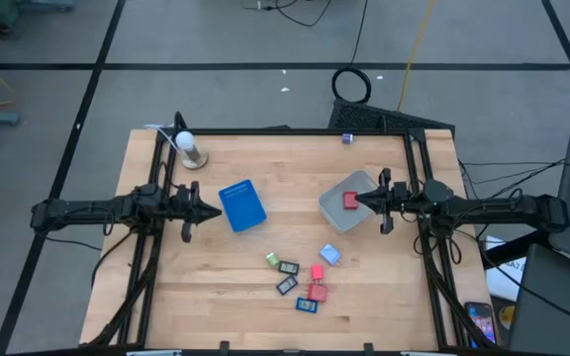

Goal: Pick & Place Office items
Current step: Put the black digital timer into the blue bin

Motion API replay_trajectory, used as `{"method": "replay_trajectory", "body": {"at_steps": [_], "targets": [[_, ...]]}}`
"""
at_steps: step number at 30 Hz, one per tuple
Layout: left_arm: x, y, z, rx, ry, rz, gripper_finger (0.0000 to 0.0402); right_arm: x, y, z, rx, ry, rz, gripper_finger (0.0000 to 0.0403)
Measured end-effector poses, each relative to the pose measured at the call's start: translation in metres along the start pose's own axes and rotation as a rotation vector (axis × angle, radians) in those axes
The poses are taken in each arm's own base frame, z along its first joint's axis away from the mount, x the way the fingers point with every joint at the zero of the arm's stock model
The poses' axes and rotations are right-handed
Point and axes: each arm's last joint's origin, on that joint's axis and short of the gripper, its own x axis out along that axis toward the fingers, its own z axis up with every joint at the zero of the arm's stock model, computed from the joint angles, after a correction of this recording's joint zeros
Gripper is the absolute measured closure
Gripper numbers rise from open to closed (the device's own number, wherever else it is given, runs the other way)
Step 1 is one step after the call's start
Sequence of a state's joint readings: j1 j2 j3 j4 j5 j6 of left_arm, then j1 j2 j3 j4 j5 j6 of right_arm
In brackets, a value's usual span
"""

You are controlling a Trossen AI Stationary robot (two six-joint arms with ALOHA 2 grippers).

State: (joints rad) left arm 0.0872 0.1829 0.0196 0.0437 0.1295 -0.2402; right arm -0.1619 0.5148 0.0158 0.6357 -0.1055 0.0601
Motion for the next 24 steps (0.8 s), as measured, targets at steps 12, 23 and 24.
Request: {"method": "replay_trajectory", "body": {"at_steps": [12, 23, 24], "targets": [[0.000, 0.001, 0.001, -0.025, -0.012, 0.028, 0.0387, 0.000, 0.000, 0.000, -0.036, 0.000, -0.003, 0.0401], [0.016, -0.006, 0.026, -0.010, -0.017, 0.093, 0.0387, 0.000, 0.000, 0.000, -0.011, 0.000, -0.004, 0.0401], [0.020, -0.008, 0.033, -0.008, 0.003, 0.095, 0.0387, 0.000, 0.000, 0.000, -0.004, -0.001, -0.004, 0.0401]]}}
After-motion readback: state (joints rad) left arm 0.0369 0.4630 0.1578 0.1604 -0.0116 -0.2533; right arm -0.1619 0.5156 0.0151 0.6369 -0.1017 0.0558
